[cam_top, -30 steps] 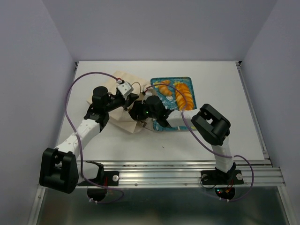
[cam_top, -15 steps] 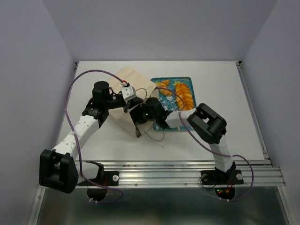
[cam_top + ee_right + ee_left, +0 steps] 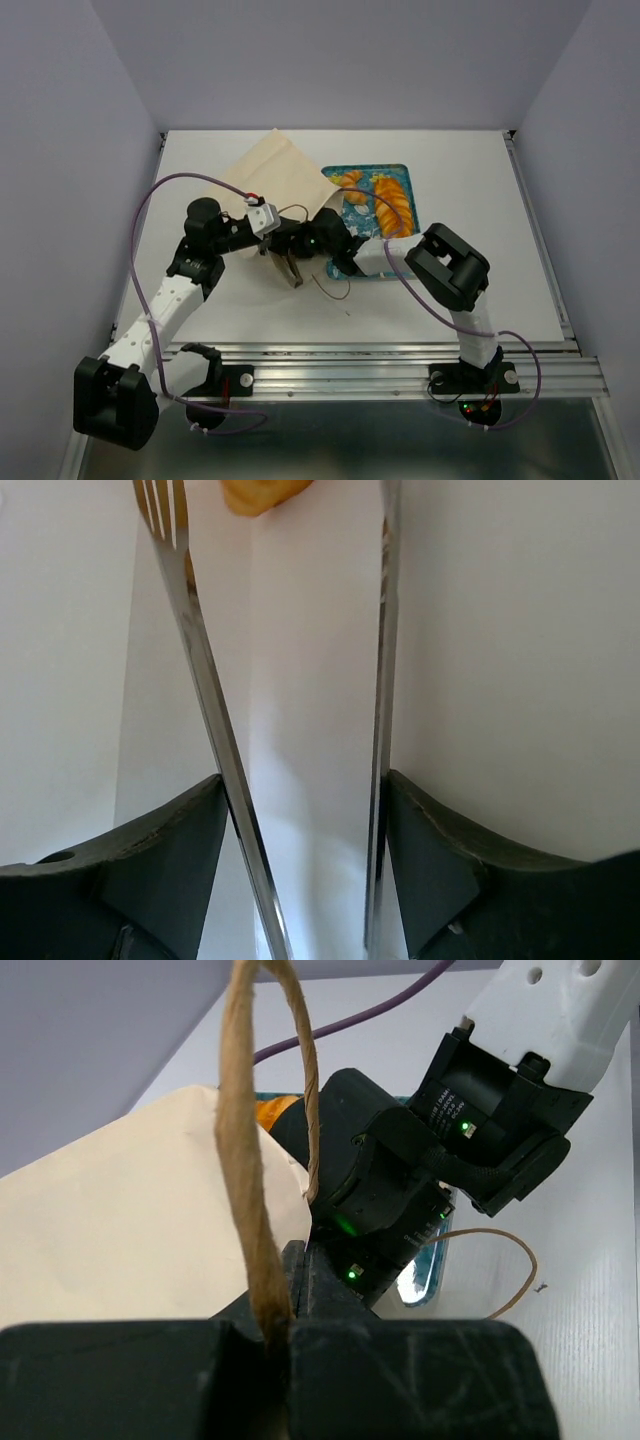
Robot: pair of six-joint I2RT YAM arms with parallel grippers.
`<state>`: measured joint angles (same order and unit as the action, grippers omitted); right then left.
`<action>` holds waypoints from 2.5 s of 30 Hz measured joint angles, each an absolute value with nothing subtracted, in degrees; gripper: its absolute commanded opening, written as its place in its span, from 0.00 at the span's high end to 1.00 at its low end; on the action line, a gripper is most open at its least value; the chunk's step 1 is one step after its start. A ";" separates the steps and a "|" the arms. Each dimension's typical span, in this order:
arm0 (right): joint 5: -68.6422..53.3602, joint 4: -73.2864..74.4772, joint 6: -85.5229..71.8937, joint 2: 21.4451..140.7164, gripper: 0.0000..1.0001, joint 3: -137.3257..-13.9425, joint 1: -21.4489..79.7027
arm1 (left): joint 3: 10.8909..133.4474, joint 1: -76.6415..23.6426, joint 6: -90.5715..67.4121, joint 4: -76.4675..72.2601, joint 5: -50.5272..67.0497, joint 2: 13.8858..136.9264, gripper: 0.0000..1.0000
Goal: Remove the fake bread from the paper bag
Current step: Take out the fake bread from the paper bag, then place the fake bread at the center of the board.
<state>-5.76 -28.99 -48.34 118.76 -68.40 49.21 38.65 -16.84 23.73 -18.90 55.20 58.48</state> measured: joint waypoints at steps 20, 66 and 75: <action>-6.48 -42.24 -50.33 117.23 0.99 -65.39 46.98 | 35.57 -17.10 16.25 -26.92 51.79 54.39 1.00; -3.33 -27.24 -37.34 74.06 0.99 -44.23 43.55 | 60.01 -15.18 -10.44 -36.51 2.90 92.05 1.00; 5.26 -19.20 -37.10 61.30 0.99 -33.65 42.11 | 60.03 -14.28 -10.79 -35.00 1.63 92.71 1.00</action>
<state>5.26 -19.20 -37.10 61.30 -33.65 42.11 60.03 -14.28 -10.79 -35.00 1.63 92.71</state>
